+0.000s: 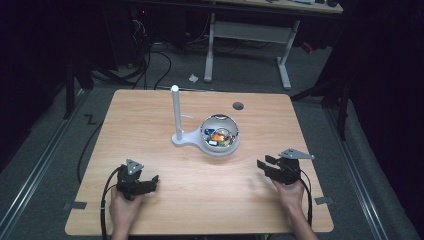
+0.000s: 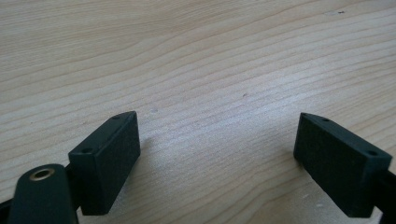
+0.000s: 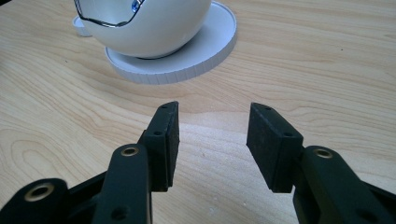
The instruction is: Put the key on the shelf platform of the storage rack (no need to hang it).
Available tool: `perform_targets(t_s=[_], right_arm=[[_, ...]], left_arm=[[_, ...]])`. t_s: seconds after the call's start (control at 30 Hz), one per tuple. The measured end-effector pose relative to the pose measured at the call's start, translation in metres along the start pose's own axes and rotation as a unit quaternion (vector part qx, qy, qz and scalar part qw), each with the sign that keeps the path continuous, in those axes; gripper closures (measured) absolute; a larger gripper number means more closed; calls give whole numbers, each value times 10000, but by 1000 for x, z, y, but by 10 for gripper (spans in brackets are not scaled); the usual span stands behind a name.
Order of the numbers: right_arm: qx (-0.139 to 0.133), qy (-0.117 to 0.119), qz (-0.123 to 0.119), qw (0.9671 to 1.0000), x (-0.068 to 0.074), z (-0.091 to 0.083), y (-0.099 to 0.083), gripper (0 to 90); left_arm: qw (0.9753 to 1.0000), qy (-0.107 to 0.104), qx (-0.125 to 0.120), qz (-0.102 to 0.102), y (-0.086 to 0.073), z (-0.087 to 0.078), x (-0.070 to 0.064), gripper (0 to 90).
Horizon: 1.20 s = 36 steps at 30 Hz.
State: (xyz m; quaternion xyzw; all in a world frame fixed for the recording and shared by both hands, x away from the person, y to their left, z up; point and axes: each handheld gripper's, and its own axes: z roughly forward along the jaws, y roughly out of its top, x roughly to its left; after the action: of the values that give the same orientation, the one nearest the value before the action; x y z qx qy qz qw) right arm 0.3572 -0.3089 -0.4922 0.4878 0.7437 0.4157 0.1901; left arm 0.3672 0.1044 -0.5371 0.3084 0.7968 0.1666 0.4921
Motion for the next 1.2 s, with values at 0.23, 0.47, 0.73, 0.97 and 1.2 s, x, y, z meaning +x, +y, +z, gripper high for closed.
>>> perform_targets(t_s=[0.23,0.47,0.73,0.97,1.2], right_arm=[[95,-86,-51,9999,1,7,-3,527],[268,-216,-129,9993,2,15,-11,521],[404,-326,-198,9985,3,21,-15,511],[528,-448,-338,9970,5,26,-19,500],[602,-570,-443,9956,6,30,-26,476]], left_arm=[[10000,4,-7,8,0,0,0,149],[10000,6,-2,-10,0,0,0,149],[10000,0,-5,-10,0,0,0,149],[9999,41,-8,-109,0,0,-1,149],[10000,22,-12,-61,0,0,-1,149]])
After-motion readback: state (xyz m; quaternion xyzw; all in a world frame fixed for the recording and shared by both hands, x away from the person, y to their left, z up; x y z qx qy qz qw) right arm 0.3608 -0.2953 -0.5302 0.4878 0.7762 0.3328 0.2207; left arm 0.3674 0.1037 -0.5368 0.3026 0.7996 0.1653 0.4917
